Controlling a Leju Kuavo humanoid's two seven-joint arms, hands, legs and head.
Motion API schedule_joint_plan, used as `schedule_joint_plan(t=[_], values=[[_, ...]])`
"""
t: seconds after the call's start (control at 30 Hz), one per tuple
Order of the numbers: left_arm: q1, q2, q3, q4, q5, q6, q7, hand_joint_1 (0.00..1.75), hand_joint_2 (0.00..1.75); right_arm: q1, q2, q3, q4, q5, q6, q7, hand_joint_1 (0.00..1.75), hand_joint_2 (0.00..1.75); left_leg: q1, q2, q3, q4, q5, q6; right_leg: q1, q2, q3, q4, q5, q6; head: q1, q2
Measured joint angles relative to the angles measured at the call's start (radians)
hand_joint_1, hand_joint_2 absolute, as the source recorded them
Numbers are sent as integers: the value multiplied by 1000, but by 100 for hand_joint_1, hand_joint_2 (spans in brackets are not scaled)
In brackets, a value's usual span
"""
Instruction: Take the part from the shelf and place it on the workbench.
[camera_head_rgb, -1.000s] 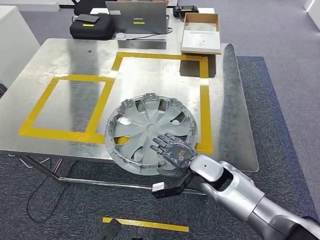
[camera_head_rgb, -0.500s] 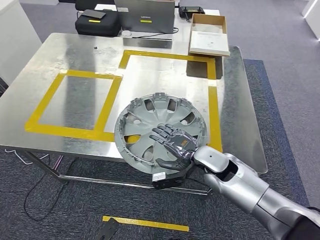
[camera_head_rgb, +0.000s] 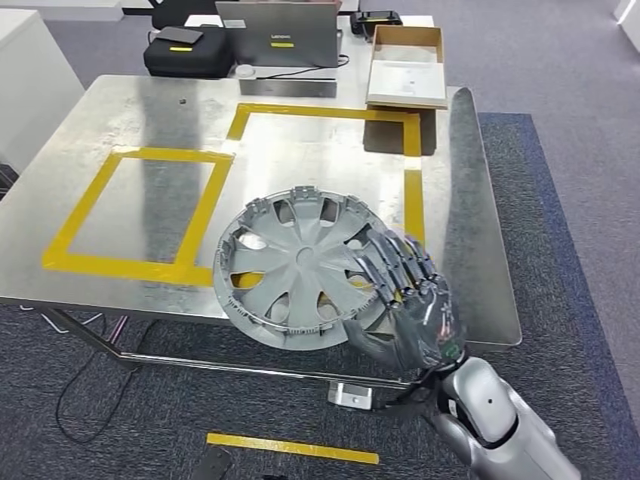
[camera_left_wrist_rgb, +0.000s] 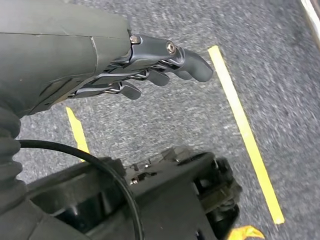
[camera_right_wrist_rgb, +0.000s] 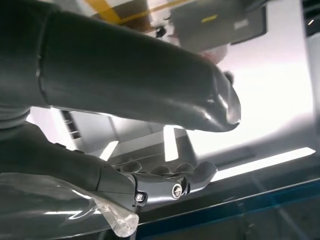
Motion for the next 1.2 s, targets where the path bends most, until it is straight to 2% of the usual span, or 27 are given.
schedule_joint_plan(t=[0.03, 0.07, 0.13, 0.17, 0.27, 0.3, 0.33, 0.37, 0.43, 0.47, 0.5, 0.53, 0.6, 0.63, 0.67, 0.77, 0.8, 0.83, 0.87, 0.93, 0.97, 1.0, 1.03, 1.13, 1.17, 1.2], values=[[2, 0, 4, 0, 3, 6, 0, 0, 0, 34, 1, -28, -30, 2, -15, -3, 0, 0, 0, 0, 23, -44, 29, 3, 0, 1, 2, 0, -1, 0, 0, 0], [4, 0, 8, 0, 8, 12, 0, 0, 0, 66, 3, -56, -62, 3, -30, -6, 0, 0, 0, 0, 59, -116, 65, 7, 0, 2, 4, 0, -1, 1, 0, 0], [4, 1, 16, 0, 13, 25, 3, 0, 0, 123, 5, -107, -117, 2, -57, -15, 0, 0, -3, 0, 123, -245, 108, 15, 4, 4, 5, 2, -4, 7, 0, 0], [5, 0, 18, 0, 16, 34, 9, 0, 0, 148, 6, -129, -141, 0, -67, -19, 0, 0, -4, -1, 139, -277, 113, 18, 5, 5, 4, 2, -4, 11, 1, 0], [9, 0, 26, 0, 21, 68, 33, 0, 0, 211, 11, -183, -201, -5, -89, -33, 0, 0, -6, -1, 142, -293, 117, 30, 3, 6, 1, 2, -3, 27, 1, 0], [10, -1, 30, 0, 22, 77, 39, 0, 0, 227, 12, -198, -218, -6, -96, -36, 0, 0, -4, 0, 142, -297, 121, 37, 2, 6, -5, 11, -15, 31, 2, 0], [10, -2, 33, 0, 23, 83, 41, 0, 0, 239, 14, -210, -232, -6, -100, -38, 0, 0, -2, 1, 142, -301, 126, 44, 1, 7, -18, 40, -38, 36, 3, 0], [10, -3, 35, 0, 23, 87, 42, 0, 0, 250, 15, -221, -243, -7, -103, -39, 0, 0, -1, 2, 140, -302, 129, 49, 0, 7, -40, 91, -72, 39, 3, 0], [10, -5, 40, 0, 24, 88, 43, 0, 0, 268, 17, -236, -257, -7, -105, -41, 0, 0, -2, 4, 134, -302, 134, 54, -1, 7, -93, 230, -143, 46, 4, 0], [10, -6, 42, 0, 26, 85, 43, 0, 0, 277, 18, -242, -262, -8, -105, -45, 0, 0, -3, 4, 131, -301, 137, 54, -2, 7, -109, 276, -160, 48, 3, 0], [10, -7, 44, 0, 29, 80, 42, 0, 0, 285, 21, -248, -267, -10, -105, -52, 0, 0, -3, 5, 128, -301, 139, 54, -2, 7, -105, 285, -158, 50, 4, 0], [11, -7, 46, 0, 32, 74, 40, 0, 0, 292, 24, -254, -273, -13, -105, -61, 0, 0, -3, 5, 126, -301, 142, 52, -2, 6, -80, 250, -137, 51, 4, 0], [11, -8, 49, 0, 37, 66, 36, 0, 0, 301, 32, -266, -291, -18, -105, -83, 0, 0, -3, 4, 123, -297, 146, 47, -4, 6, 8, 104, -81, 50, 4, 0], [11, -8, 51, 0, 38, 64, 34, 0, 0, 304, 36, -272, -300, -20, -105, -91, 0, 0, -5, 3, 120, -293, 147, 43, -3, 7, 45, 41, -63, 47, 3, 0], [10, -8, 52, 0, 39, 63, 33, 0, 0, 308, 40, -276, -308, -21, -105, -98, 0, 0, -7, 3, 117, -290, 150, 38, -3, 8, 67, 2, -54, 44, 3, 0], [11, -8, 60, 0, 40, 62, 30, 0, 0, 321, 52, -284, -323, -25, -105, -109, 0, 0, -8, 3, 107, -285, 159, 21, -1, 9, 65, -8, -42, 26, 2, 0], [12, -8, 62, 0, 40, 62, 29, 0, 0, 324, 55, -286, -327, -29, -105, -115, 0, 0, -7, 2, 102, -276, 148, 16, -2, 7, 60, -8, -36, 18, 1, 0], [13, -8, 64, 0, 41, 62, 28, 0, 0, 326, 60, -289, -332, -37, -105, -126, 0, 0, -6, 2, 94, -253, 124, 10, -4, 6, 55, -9, -29, 11, 0, 0], [13, -8, 65, 0, 42, 64, 26, 0, 0, 328, 65, -292, -337, -52, -105, -141, 0, 0, -5, 2, 79, -208, 84, 6, -4, 3, 48, -10, -22, 4, -1, 0], [13, -8, 68, 0, 42, 66, 22, 0, 0, 332, 78, -295, -346, -103, -105, -180, 0, 0, -3, 2, 44, -79, -4, -1, -2, 1, 31, -8, -9, -3, -2, 0], [13, -8, 68, 0, 42, 68, 21, 0, 0, 333, 83, -295, -349, -134, -105, -201, 0, 0, -3, 2, 35, -28, -30, -2, 0, 0, 21, -7, -2, -4, -2, 0], [13, -7, 69, 0, 42, 68, 19, 0, 0, 334, 88, -295, -353, -167, -105, -221, 0, 0, -3, 2, 41, -9, -38, -2, 1, -1, 11, -6, 4, -4, -2, 0], [13, -7, 70, 0, 42, 69, 18, 0, 0, 334, 92, -294, -357, -199, -105, -241, 0, 0, -3, 2, 66, -32, -27, 1, 2, 0, 1, -4, 11, -4, -2, 0], [10, -7, 73, 0, 42, 71, 16, 0, 0, 334, 108, -294, -374, -276, -105, -292, 0, 0, -5, 2, 206, -244, 37, 15, 7, 1, -20, 1, 30, 2, -2, 0], [8, -7, 74, 0, 42, 72, 15, 0, 0, 334, 112, -293, -380, -294, -105, -303, 0, 0, -7, 2, 234, -293, 48, 20, 8, 1, -25, 1, 36, 6, -1, 0], [8, -7, 75, 0, 42, 72, 14, 0, 0, 335, 116, -293, -383, -312, -105, -310, 0, 0, -10, 2, 244, -317, 53, 24, 8, 0, -28, 2, 42, 11, -1, 0]])
